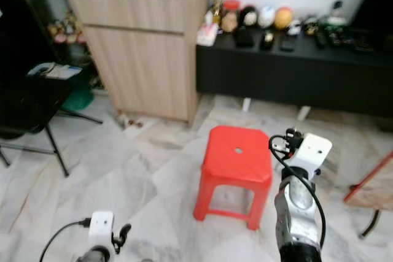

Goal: Hang keys on a hook

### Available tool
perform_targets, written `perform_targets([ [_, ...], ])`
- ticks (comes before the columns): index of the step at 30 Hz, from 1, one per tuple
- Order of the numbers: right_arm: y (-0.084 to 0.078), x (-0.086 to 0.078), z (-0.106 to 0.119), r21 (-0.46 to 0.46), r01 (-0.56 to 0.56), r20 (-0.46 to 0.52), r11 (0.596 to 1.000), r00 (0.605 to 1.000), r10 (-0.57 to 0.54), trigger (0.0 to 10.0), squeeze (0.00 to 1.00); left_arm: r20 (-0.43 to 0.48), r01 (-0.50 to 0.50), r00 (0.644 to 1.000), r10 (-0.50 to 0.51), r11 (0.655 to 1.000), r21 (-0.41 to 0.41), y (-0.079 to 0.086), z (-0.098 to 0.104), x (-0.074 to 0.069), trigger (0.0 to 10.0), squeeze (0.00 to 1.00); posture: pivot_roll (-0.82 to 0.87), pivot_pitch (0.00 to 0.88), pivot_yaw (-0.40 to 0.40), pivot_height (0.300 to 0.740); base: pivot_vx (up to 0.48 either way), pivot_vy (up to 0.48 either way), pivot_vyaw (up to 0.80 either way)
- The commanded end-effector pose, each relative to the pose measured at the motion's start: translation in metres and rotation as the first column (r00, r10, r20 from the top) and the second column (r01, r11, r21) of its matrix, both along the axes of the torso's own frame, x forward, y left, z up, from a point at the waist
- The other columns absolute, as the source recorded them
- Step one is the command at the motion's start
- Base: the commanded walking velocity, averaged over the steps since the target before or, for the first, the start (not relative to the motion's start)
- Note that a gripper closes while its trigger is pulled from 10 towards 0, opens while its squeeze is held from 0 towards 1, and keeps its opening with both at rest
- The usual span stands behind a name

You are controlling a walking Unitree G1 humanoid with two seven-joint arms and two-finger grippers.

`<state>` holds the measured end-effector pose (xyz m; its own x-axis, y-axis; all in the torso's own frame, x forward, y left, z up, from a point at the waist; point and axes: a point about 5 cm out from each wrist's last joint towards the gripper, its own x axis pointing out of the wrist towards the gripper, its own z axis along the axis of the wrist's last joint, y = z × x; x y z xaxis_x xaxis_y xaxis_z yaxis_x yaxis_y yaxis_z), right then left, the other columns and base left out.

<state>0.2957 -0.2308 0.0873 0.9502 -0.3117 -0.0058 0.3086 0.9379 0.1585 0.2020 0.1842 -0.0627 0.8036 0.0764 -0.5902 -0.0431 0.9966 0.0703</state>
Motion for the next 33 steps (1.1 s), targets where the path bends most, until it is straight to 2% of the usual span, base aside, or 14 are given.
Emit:
perform_targets([
  [1,0.002,0.002,-0.002,0.016,-0.005,-0.008,1.0,1.0,0.005,10.0,0.0,-0.007,-0.003,1.0,0.003,1.0,0.005,0.003,0.0,-0.001,10.0,0.0,-0.04,0.072,-0.041,0.74,0.0,0.0,0.0],
  [12,0.0,0.003,-0.004,0.01,-0.006,-0.021,1.0,1.0,0.006,10.0,0.0,-0.058,0.003,0.998,-0.002,1.0,0.016,0.008,-0.006,-0.008,10.0,0.0,-0.04,0.08,-0.041,0.74,0.0,0.0,0.0],
  [15,0.0,0.002,-0.01,0.014,-0.022,-0.044,1.0,0.999,0.023,10.0,0.0,-0.066,0.0,0.998,0.0,1.0,0.014,0.008,-0.007,-0.01,10.0,0.0,-0.04,0.084,-0.04,0.74,0.0,0.0,0.0],
  [16,0.001,0.002,-0.022,0.022,-0.064,-0.094,0.998,0.993,0.066,10.0,0.0,-0.066,0.001,0.998,0.0,1.0,0.014,0.008,-0.007,-0.01,10.0,0.0,-0.04,0.084,-0.04,0.74,0.0,0.0,0.0],
  [18,0.003,-0.001,-0.042,0.053,-0.107,-0.197,0.993,0.974,0.115,10.0,0.0,-0.065,0.001,0.998,0.0,1.0,0.013,0.008,-0.007,-0.01,10.0,0.0,-0.05,0.085,-0.04,0.74,0.0,0.0,0.0],
  [22,-0.01,-0.015,-0.073,0.002,-0.087,-0.377,0.996,0.923,0.081,10.0,0.0,-0.062,-0.006,0.998,0.007,1.0,0.01,0.007,-0.006,-0.008,10.0,0.0,-0.04,0.082,-0.044,0.74,0.0,0.0,0.0],
  [24,-0.011,-0.016,-0.075,-0.003,-0.085,-0.391,0.996,0.917,0.078,10.0,0.0,-0.062,-0.008,0.998,0.008,1.0,0.01,0.007,-0.006,-0.008,10.0,0.0,-0.04,0.082,-0.044,0.74,0.0,0.0,0.0],
  [28,-0.01,-0.034,-0.101,0.069,-0.099,-0.514,0.993,0.849,0.12,10.0,0.0,-0.075,-0.008,0.997,0.009,1.0,0.009,0.007,-0.007,-0.008,10.0,0.0,-0.05,0.079,-0.041,0.74,0.0,0.0,0.0],
  [29,-0.005,-0.043,-0.113,0.112,-0.12,-0.563,0.986,0.81,0.162,10.0,0.0,-0.079,-0.006,0.997,0.007,1.0,0.008,0.006,-0.007,-0.008,10.0,0.0,-0.05,0.079,-0.039,0.74,0.0,0.0,0.0],
  [30,-0.001,-0.052,-0.122,0.115,-0.155,-0.616,0.981,0.764,0.193,10.0,0.0,-0.081,-0.006,0.997,0.006,1.0,0.007,0.006,-0.007,-0.008,10.0,0.0,-0.05,0.079,-0.038,0.74,0.0,0.0,0.0],
  [33,0.001,-0.061,-0.131,0.118,-0.161,-0.653,0.98,0.731,0.199,10.0,0.0,-0.082,-0.005,0.997,0.006,1.0,0.006,0.006,-0.007,-0.008,10.0,0.0,-0.06,0.078,-0.037,0.74,0.0,0.0,0.0],
])
